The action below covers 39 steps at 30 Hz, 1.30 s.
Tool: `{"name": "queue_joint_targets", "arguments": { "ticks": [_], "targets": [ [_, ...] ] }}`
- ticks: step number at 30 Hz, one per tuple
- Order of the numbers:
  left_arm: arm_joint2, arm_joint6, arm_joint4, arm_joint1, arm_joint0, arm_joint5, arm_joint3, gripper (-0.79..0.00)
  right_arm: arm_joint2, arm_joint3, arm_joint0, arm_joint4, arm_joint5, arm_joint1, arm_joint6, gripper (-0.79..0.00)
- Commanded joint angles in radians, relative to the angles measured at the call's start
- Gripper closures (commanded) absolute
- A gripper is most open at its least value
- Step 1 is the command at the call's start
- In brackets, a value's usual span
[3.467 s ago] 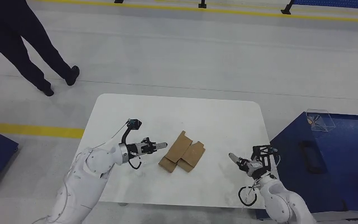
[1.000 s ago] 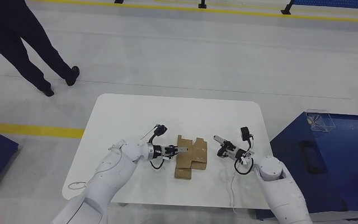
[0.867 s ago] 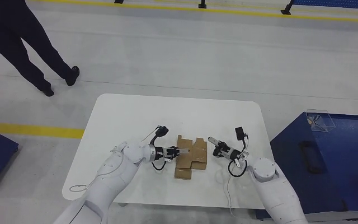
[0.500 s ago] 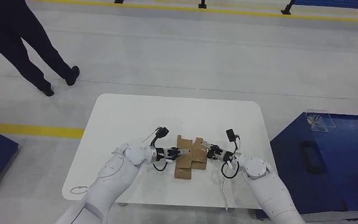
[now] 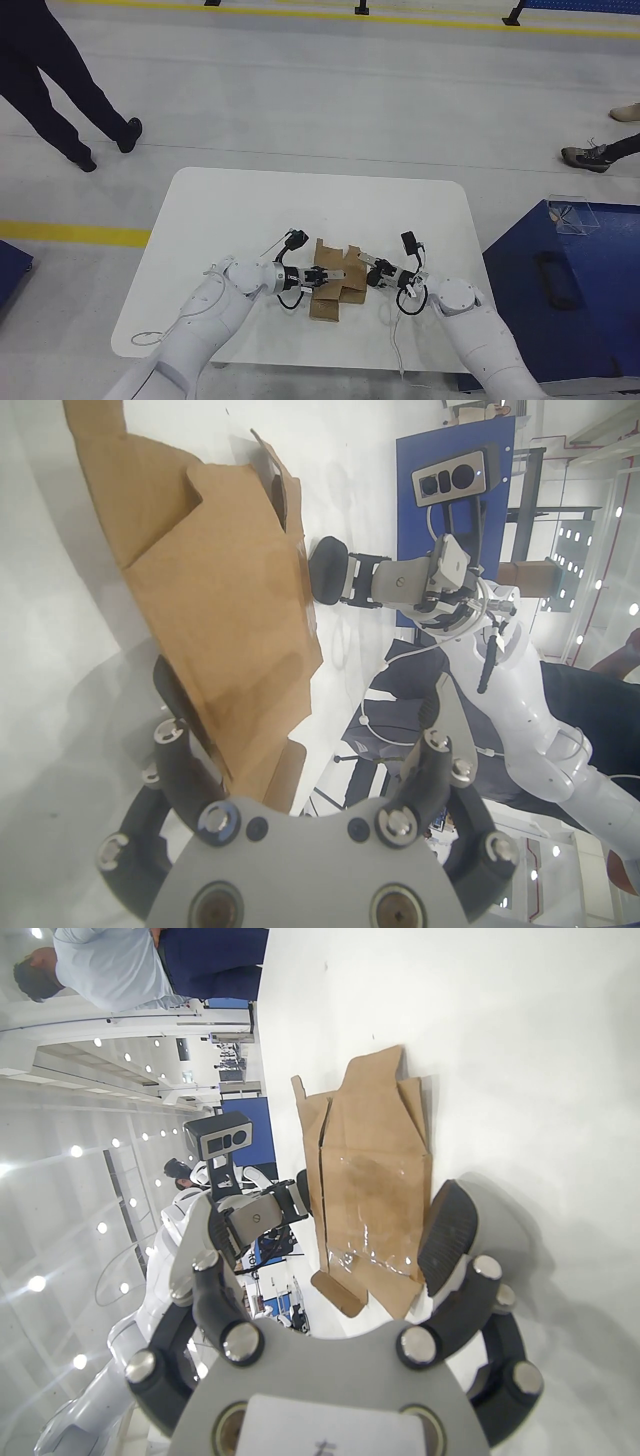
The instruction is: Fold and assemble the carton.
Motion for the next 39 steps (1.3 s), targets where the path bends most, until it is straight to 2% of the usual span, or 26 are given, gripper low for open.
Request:
{"name": "queue_joint_targets", "arguments": {
  "ticks": [1,2,3,17,22,25,30,35,36,37,38,39],
  "targets": [
    [0.002,0.0,0.001,-0.004,-0.002,-0.005,0.01,-0.296,-0.002,0.007,0.002,0.006,-0.004,-0.002,-0.002,-0.785],
    [0.002,0.001,0.001,-0.005,-0.003,-0.008,0.016,-0.018,-0.003,0.01,0.003,0.011,-0.006,-0.003,-0.002,-0.785],
    [0.002,0.003,0.002,-0.006,-0.005,-0.011,0.022,0.0,-0.003,0.014,0.004,0.013,-0.008,-0.003,-0.003,-0.785],
    [-0.023,0.014,-0.027,-0.01,-0.016,-0.077,0.08,0.0,0.03,0.058,0.025,0.11,0.009,0.001,0.084,-0.785],
    [-0.043,0.012,-0.051,-0.003,-0.014,-0.148,0.067,0.0,0.077,0.064,0.027,0.159,-0.014,0.013,0.08,-0.785],
    [-0.075,-0.015,-0.119,0.006,0.002,-0.213,0.033,0.0,0.139,0.046,0.012,0.251,-0.041,0.03,0.16,-0.785],
    [-0.151,-0.186,-0.339,0.027,0.066,-0.27,-0.091,0.0,0.207,-0.012,-0.034,0.371,-0.044,0.054,0.355,-0.785],
    [-0.193,-0.309,-0.49,0.054,0.143,-0.157,-0.251,0.0,0.203,-0.069,-0.077,0.44,-0.041,0.053,0.437,-0.785],
    [-0.199,-0.336,-0.52,0.058,0.157,-0.13,-0.275,0.0,0.2,-0.078,-0.083,0.449,-0.044,0.052,0.446,-0.742],
    [-0.204,-0.354,-0.538,0.062,0.169,-0.112,-0.295,0.0,0.197,-0.085,-0.09,0.457,-0.054,0.05,0.449,-0.419],
    [-0.207,-0.365,-0.545,0.066,0.178,-0.101,-0.31,0.0,0.192,-0.093,-0.097,0.468,-0.057,0.048,0.456,-0.314],
    [-0.209,-0.373,-0.55,0.069,0.186,-0.093,-0.32,0.0,0.189,-0.1,-0.102,0.48,-0.06,0.047,0.464,-0.12]
  ]
}}
